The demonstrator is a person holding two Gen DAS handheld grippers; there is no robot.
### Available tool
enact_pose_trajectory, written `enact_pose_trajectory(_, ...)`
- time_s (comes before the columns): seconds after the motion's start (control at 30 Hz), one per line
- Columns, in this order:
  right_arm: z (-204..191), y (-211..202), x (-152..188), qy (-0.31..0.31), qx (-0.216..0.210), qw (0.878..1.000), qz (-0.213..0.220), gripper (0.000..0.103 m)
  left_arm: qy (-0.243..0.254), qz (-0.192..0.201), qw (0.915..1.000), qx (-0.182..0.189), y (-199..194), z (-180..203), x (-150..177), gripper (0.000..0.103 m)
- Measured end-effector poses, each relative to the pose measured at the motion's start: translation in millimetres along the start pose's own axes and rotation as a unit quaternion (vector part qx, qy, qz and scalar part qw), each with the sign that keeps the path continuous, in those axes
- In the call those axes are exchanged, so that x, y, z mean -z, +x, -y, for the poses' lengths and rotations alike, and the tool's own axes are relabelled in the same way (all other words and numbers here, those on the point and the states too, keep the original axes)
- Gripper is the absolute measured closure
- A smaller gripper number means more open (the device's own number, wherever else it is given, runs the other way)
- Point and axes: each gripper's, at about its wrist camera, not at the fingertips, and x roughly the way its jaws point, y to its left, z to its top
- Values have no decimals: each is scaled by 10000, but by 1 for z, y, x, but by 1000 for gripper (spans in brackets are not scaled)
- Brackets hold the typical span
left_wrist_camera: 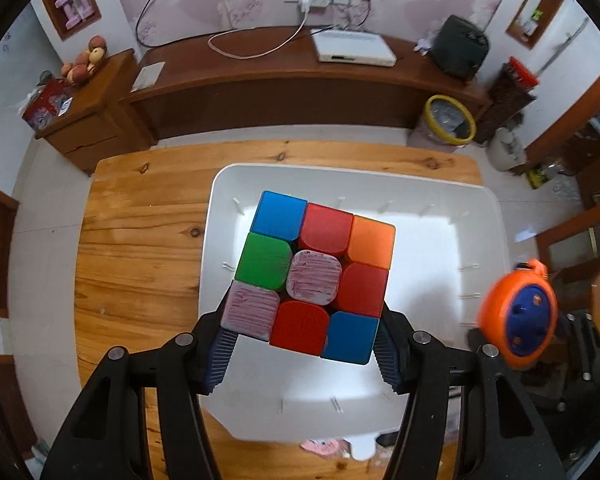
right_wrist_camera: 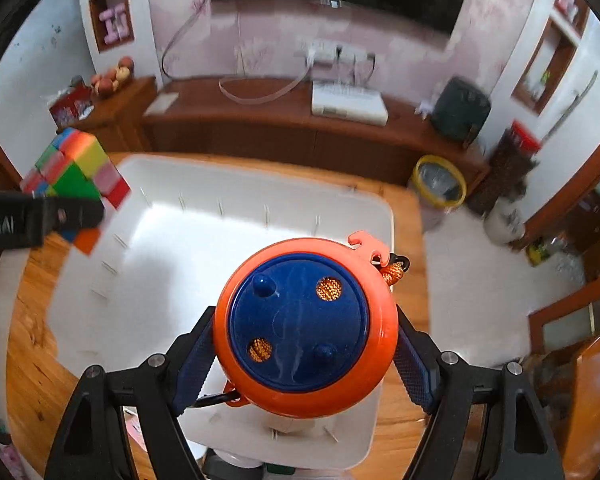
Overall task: Organize rigid objects
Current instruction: 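Carry the cube and cord reel into the white tray with both grippers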
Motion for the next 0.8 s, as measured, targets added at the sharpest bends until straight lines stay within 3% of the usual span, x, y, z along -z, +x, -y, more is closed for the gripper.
enact_pose_trajectory(0.23,21,22,-4,44,-456,9987,-239,23,1,-313,9994,-150,39,11,9,40)
enact_pose_trajectory(0.6,-25,78,17,-704,-769,9873,-1197,22,104,-859,9956,-357,83,9,33,40)
enact_pose_trajectory(0.8,-22,96,31,-416,-965,9789,-1755,22,33,-1030,9940,-354,93,2,42,40)
